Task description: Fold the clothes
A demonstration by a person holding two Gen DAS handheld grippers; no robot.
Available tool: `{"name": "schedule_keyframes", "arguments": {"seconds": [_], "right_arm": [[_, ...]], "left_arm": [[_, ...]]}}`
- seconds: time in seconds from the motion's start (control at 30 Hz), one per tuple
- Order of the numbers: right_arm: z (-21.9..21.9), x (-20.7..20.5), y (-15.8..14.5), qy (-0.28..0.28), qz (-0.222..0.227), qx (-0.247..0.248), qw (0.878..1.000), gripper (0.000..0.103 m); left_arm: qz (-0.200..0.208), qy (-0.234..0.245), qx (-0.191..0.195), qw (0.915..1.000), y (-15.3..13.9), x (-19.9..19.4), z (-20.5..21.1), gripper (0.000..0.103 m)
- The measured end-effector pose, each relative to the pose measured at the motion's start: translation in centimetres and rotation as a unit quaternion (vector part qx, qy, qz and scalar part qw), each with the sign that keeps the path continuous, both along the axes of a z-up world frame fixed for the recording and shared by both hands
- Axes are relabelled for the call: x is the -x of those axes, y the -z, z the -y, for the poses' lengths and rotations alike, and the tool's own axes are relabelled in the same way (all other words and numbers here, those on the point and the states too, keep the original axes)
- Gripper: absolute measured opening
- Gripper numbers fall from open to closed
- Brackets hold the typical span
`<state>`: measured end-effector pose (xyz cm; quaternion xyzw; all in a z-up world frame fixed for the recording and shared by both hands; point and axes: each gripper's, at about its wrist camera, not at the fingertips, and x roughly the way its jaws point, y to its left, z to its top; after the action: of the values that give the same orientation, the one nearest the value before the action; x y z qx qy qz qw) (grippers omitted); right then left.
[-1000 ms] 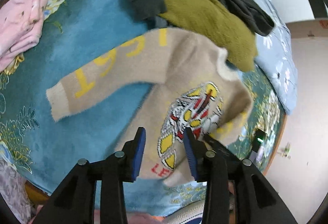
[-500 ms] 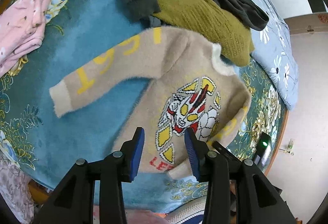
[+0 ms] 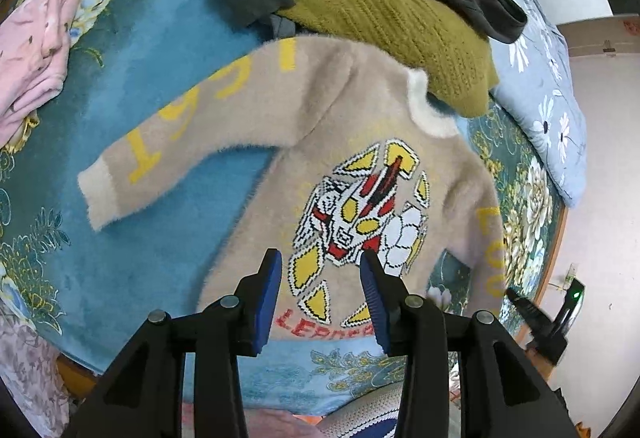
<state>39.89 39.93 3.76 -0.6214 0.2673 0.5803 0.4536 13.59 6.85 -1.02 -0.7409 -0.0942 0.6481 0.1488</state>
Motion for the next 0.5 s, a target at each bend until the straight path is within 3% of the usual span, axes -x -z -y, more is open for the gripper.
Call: {"name": "schedule_keyframes", "arguments": {"seconds": [0.13,0.3,0.37,0.5], "right_arm": [[-3.3,-0.2,-0.6,0.019,0.004,-0.02,1.0,0.009],[-2.3,1.2,-1.9,0.015,-0.03,-0.057,0.998,0.01],[-0.7,2.0,-2.3,0.002,-0.045,-0.065,0.997,0.01],[3.3,3.4,-1.9,-0.013,-0.067,-0.043,0.997,0.012]], "left_arm": [[0.01,-0.035,0.002,0.9993,0.7,0.4,1.1,0.041],[0.015,-0.123,-0.002,0.9924,1.7,0.9,4.1,0.041],[0.02,-0.177,-0.012,0.9839,2.4,1.1,6.1,0.042],[0.042,-0.318,-0.042,0.9462,4.6,0.6,10.9,0.049]]}}
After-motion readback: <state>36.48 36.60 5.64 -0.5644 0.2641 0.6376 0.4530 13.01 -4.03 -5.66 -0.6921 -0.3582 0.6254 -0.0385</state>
